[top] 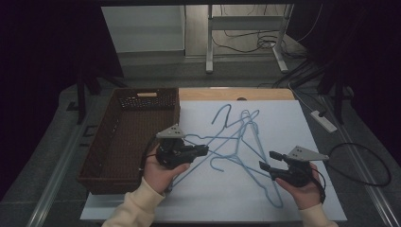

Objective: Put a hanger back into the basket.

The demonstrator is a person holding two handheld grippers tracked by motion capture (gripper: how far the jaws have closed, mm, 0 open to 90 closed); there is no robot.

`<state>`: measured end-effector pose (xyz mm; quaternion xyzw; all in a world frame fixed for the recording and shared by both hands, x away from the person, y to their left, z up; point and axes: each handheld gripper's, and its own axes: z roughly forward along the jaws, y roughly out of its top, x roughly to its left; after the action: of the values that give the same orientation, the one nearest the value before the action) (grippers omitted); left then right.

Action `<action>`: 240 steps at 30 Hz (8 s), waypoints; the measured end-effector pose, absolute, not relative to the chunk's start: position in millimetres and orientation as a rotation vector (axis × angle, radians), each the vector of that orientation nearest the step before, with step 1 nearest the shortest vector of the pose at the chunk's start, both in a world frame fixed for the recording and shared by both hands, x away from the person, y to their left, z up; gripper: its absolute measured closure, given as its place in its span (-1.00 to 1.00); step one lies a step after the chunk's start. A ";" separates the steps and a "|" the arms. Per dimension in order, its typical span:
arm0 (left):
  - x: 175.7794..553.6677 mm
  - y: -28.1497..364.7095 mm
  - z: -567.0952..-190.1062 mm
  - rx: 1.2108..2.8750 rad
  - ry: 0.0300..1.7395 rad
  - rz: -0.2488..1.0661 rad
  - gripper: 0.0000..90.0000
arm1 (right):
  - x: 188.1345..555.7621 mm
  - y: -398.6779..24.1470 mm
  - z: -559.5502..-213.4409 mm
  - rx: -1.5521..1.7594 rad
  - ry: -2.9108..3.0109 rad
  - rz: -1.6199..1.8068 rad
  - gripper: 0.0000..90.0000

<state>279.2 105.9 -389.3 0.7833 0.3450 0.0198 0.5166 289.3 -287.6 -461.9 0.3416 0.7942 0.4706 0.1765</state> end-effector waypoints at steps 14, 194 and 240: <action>291.9 198.6 -365.6 1.805 0.916 0.212 0.92 | 292.6 -287.3 -466.3 0.984 2.249 1.310 -0.14; 237.3 204.4 -426.7 1.877 0.911 0.378 -0.22 | 294.7 -288.6 -464.2 0.970 2.370 1.221 -0.18; 239.3 200.8 -439.2 1.944 0.922 0.327 -0.23 | 280.2 -263.1 -498.7 1.031 2.760 0.632 1.00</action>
<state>239.3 200.8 -439.2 0.7911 0.3752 0.1329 0.4643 280.2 -263.1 -498.7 0.3416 0.9140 0.2092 0.0643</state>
